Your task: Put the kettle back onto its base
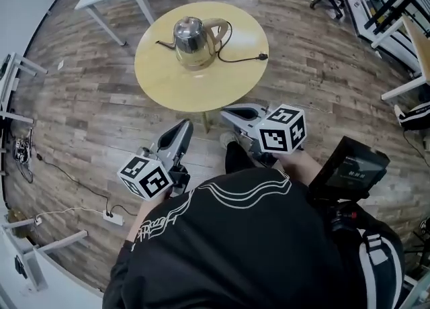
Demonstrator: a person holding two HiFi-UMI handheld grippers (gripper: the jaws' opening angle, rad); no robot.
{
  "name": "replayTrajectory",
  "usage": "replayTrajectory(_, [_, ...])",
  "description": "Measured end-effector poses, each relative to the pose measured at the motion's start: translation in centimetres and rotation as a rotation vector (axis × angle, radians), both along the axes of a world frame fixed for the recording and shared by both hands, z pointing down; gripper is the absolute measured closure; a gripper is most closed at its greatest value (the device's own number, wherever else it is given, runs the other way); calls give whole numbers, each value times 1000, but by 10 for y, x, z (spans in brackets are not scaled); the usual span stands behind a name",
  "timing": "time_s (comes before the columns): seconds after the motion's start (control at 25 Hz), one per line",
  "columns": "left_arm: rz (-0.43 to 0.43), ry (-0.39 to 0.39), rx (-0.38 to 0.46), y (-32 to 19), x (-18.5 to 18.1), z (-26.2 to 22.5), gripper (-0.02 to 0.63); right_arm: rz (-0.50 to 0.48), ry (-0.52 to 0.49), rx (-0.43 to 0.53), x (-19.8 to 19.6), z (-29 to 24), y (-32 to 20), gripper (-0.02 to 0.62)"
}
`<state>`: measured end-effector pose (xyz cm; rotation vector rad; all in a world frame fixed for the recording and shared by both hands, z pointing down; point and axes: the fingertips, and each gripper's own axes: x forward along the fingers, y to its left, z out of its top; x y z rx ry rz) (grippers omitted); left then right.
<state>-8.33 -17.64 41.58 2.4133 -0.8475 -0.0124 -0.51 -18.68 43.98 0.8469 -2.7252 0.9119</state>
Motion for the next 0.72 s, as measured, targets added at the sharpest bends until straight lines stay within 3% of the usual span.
replayTrajectory(0.32, [68,-27,22,78,0,-21,601,47,11,20,-4,-14,75,589])
replayTrajectory(0.72, [91,4,15,94,1,-31,601,93,45,18,4,-19,91,589])
